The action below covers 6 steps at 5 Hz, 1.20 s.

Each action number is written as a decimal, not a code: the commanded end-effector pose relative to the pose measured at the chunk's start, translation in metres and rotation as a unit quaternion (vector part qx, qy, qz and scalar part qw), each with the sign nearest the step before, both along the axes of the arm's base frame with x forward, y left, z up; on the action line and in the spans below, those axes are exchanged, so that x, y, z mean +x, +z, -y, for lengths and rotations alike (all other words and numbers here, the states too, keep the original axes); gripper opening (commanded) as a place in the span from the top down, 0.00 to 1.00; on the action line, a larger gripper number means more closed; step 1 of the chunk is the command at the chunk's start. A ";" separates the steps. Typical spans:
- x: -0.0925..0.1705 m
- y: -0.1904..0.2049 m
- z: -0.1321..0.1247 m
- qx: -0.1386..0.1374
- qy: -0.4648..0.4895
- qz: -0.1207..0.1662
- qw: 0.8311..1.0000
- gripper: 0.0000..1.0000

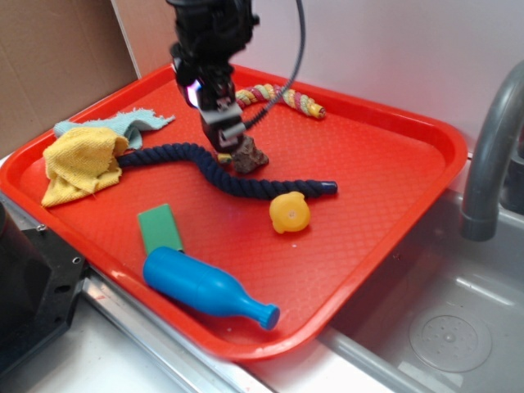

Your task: Grab the rock.

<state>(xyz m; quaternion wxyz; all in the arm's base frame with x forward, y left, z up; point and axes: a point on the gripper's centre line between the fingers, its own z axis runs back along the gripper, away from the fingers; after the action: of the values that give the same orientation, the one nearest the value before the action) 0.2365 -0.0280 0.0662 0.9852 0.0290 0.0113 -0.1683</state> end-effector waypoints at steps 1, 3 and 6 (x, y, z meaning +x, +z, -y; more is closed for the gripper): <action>0.013 -0.030 -0.006 -0.016 -0.001 -0.011 1.000 0.00; 0.023 -0.040 -0.015 -0.020 0.017 -0.031 0.999 0.00; 0.044 -0.011 -0.019 -0.006 0.015 0.019 1.000 0.00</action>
<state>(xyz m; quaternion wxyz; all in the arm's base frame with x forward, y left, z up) 0.2767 -0.0083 0.0405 0.9877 0.0207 0.0293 -0.1524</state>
